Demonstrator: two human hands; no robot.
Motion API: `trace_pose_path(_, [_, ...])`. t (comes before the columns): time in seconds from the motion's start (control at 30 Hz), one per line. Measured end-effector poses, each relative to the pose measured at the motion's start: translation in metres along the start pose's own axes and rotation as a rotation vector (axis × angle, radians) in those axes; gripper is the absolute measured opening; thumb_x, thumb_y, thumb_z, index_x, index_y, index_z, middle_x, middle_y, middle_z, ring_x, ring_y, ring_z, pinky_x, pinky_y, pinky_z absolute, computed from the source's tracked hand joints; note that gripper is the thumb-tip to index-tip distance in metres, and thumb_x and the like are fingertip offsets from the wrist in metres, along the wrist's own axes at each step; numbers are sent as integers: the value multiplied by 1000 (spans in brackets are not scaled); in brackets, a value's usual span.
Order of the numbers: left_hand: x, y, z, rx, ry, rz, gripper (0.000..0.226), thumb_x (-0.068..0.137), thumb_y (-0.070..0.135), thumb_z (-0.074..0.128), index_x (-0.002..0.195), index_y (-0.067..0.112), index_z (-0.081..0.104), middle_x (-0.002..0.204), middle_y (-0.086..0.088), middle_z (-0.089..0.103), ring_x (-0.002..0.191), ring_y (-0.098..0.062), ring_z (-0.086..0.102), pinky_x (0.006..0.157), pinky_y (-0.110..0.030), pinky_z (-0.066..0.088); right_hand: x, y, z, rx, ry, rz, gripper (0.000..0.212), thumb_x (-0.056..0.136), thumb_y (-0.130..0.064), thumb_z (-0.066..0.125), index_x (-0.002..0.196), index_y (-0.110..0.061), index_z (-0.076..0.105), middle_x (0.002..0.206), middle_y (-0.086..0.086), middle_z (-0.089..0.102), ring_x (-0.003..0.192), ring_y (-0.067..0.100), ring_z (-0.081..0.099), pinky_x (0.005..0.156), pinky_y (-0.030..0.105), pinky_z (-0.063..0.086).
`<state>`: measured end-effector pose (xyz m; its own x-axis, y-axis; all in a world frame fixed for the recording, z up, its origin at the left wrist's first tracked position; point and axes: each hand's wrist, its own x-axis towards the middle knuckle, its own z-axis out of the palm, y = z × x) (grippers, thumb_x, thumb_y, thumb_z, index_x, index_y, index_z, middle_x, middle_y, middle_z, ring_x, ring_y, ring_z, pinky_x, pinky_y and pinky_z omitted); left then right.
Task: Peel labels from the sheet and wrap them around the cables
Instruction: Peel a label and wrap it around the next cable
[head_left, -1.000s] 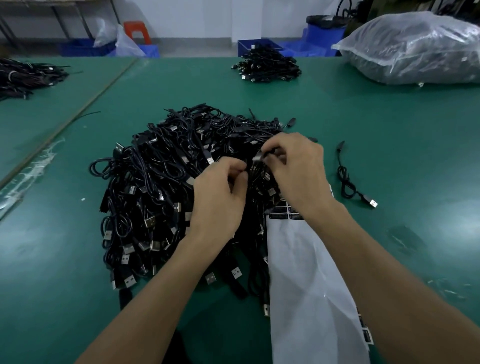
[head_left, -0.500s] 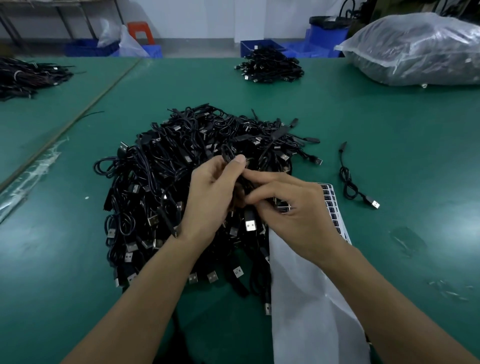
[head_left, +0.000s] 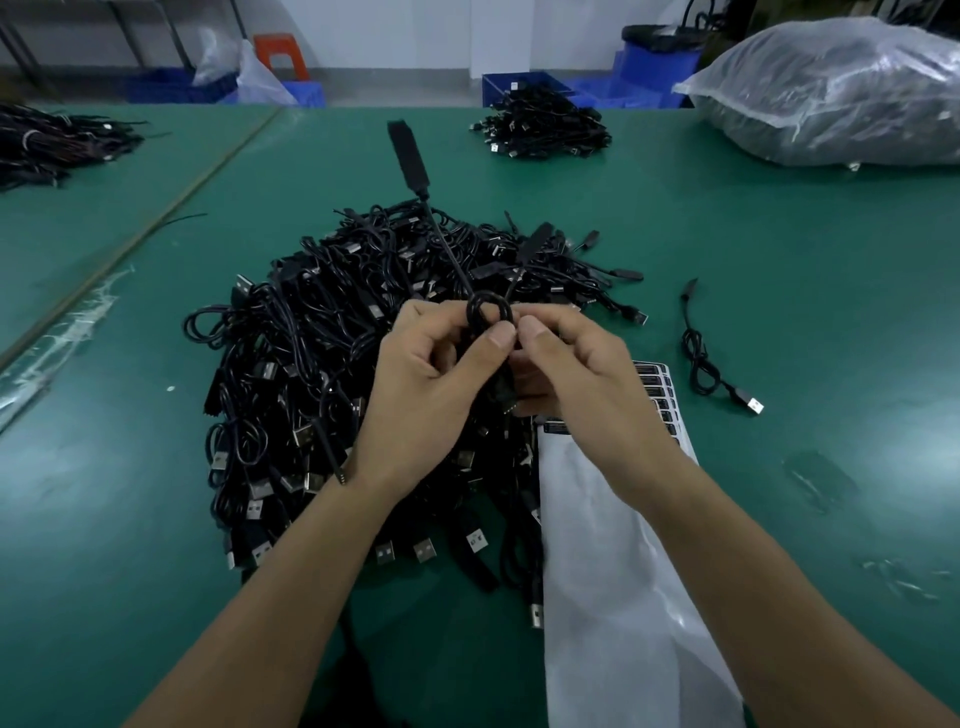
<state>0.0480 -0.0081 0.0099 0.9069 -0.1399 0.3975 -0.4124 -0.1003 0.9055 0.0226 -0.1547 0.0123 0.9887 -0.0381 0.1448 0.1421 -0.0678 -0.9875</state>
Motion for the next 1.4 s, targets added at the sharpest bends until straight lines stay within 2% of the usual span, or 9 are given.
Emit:
trace_pose_path(0.17, [-2,11,1,44,110,59,17,99,31,57,89,27,70,84,-11,59,83,-27,54,72,-32,47,5,8,5,-25,-54,117,40,103,-3,46,135,-22,58,88,1,71,68,14,71,61,26,57])
trace_pose_path(0.33, [2,32,-5,-153,179,-2,38,99,42,37,75,32,65,74,11,53,70,-6,44,63,-21,36,11,11,9,-571,-72,-201,34,98,-9,57,128,-21,66,79,-14,56,68,-1,53,65,10,38])
trace_pose_path(0.57, [3,37,-16,-213,276,44,54,107,31,35,62,31,65,65,13,60,66,-8,50,68,-25,41,6,12,16,-580,106,-345,42,93,-19,69,117,-35,39,87,-10,53,72,6,51,66,35,50])
trace_pose_path(0.7, [8,38,-27,-475,220,-83,62,102,39,34,44,25,51,44,7,43,47,-13,36,55,-26,35,8,6,12,-791,-83,-355,38,102,-32,55,139,-38,49,95,-7,57,83,11,56,75,37,52])
trace_pose_path(0.8, [9,34,-32,-554,20,-226,63,106,34,35,46,22,51,41,7,36,40,-10,31,45,-22,31,7,9,16,-899,-123,-350,25,102,-34,54,120,-24,68,102,-1,58,91,18,58,78,45,53])
trace_pose_path(0.93, [2,27,-39,-335,-347,-301,35,103,29,48,80,20,73,47,5,49,35,-6,38,38,-17,34,10,10,17,-729,-10,-320,24,102,-31,53,123,-26,62,113,-5,63,99,15,59,85,42,52])
trace_pose_path(1.07, [-1,25,-35,-204,-505,-309,27,102,20,53,122,2,59,61,-1,63,47,-12,53,46,-20,45,14,10,22,-592,-125,-301,40,96,0,52,134,-11,59,133,12,59,119,28,56,99,45,48])
trace_pose_path(1.27, [-2,21,-20,-59,-353,-393,33,107,37,39,104,20,67,53,12,35,43,-4,31,40,-14,31,4,3,9,-159,124,-13,37,101,0,42,104,-22,71,81,-5,71,67,5,62,54,22,49])
trace_pose_path(1.4, [-1,21,-12,-18,-352,-334,47,108,43,31,96,21,70,54,12,31,44,-4,25,42,-14,26,-3,-6,-13,-4,224,31,34,99,-1,45,95,-21,72,65,-4,68,54,8,59,43,20,42])
